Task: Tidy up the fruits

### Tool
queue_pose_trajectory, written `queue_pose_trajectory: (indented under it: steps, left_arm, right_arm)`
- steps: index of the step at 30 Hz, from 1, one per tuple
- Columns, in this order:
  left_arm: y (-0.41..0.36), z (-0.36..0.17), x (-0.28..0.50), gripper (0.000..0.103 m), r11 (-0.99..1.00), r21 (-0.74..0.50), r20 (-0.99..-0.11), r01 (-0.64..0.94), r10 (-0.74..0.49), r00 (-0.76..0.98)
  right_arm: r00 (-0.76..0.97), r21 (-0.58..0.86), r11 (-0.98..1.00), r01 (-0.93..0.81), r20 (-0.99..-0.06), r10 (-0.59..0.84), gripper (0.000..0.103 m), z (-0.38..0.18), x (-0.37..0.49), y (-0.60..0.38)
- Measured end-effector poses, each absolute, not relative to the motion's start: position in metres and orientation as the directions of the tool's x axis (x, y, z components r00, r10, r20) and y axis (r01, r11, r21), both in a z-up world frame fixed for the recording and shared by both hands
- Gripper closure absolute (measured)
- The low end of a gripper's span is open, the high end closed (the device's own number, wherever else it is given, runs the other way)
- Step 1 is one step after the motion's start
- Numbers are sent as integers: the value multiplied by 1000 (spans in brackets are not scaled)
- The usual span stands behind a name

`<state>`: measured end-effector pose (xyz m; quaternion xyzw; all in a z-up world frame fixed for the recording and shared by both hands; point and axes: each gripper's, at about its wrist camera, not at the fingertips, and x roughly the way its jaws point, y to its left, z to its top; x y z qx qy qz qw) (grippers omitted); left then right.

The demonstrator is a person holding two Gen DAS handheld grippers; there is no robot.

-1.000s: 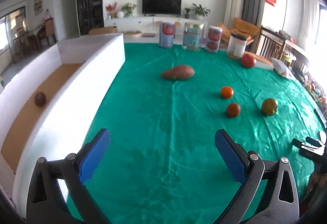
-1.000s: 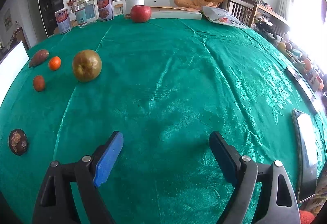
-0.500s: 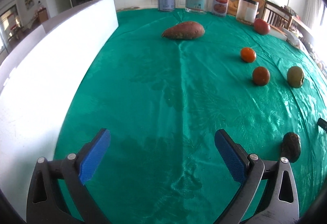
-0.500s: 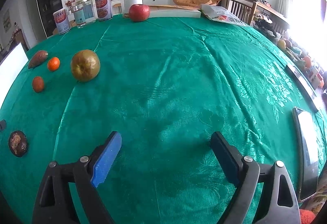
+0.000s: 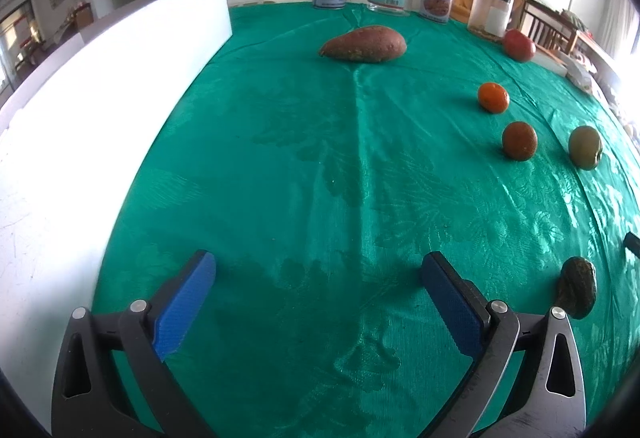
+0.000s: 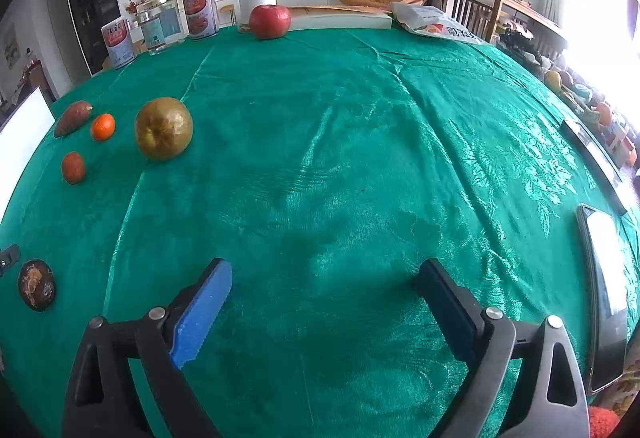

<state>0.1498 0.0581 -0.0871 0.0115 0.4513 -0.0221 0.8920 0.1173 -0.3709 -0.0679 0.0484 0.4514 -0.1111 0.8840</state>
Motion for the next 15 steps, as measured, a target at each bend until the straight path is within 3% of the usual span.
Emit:
queue_pose_trajectory:
  steps: [15]
  left_arm:
    - [58,-87,150,0,999,1,-806,50,-29,591]
  right_arm:
    - [566,-14,972,235,-811,-149,5,-69,119,-370]
